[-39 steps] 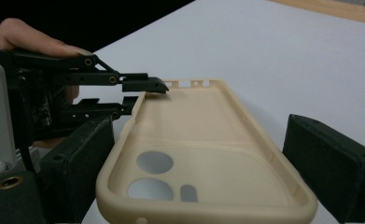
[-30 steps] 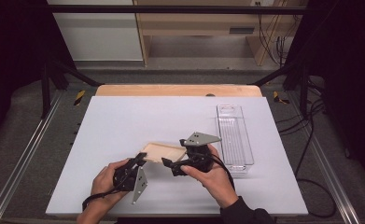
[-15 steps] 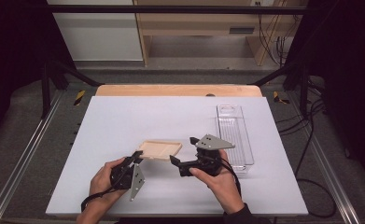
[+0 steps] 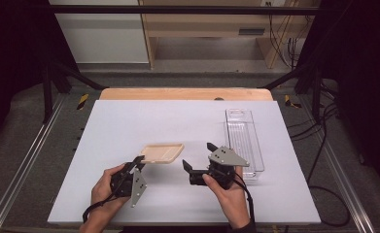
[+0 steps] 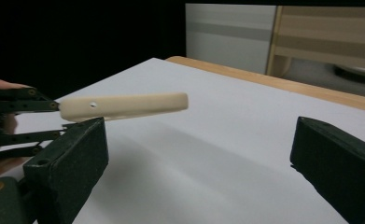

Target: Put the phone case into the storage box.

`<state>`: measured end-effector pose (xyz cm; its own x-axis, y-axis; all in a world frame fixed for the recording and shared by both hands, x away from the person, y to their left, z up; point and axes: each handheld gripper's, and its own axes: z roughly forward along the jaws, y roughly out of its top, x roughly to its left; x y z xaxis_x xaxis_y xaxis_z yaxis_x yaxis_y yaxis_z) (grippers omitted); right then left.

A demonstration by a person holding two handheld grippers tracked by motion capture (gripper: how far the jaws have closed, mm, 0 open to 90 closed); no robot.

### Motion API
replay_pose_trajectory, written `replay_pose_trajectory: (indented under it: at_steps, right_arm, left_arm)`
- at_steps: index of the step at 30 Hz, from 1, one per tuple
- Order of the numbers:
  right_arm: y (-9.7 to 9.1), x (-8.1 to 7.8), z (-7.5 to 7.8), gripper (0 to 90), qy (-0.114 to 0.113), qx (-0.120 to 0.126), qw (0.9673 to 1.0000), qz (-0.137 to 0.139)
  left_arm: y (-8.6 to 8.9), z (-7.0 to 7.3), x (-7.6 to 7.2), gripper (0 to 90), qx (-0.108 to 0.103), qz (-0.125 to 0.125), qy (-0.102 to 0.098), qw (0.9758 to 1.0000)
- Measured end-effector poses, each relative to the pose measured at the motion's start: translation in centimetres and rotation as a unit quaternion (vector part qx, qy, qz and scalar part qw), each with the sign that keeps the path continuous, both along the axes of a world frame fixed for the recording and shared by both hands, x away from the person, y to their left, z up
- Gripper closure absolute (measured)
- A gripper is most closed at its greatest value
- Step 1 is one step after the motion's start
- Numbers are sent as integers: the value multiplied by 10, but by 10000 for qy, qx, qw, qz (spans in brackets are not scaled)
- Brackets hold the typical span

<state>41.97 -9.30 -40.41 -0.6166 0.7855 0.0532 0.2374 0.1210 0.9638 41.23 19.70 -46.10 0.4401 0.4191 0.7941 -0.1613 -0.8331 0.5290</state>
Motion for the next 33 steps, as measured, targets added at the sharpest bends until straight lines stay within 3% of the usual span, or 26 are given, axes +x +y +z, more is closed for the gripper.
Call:
replay_pose_trajectory:
  at_steps: [12,16,23,33]
  right_arm:
    - [6,-4,-12,46,-247,-156,9994,-181]
    - [6,-4,-15,46,-261,-87,9994,-197]
    - [6,-6,-15,46,-274,-78,9993,-225]
    - [6,-6,-18,41,-243,-15,9994,-251]
  left_arm:
    - [0,4,-2,798,-347,16,176,9992]
    - [0,5,-2,798,-450,34,267,9986]
    - [2,7,-1,798,-737,118,523,9958]
    - [7,8,-1,798,-951,220,585,9935]
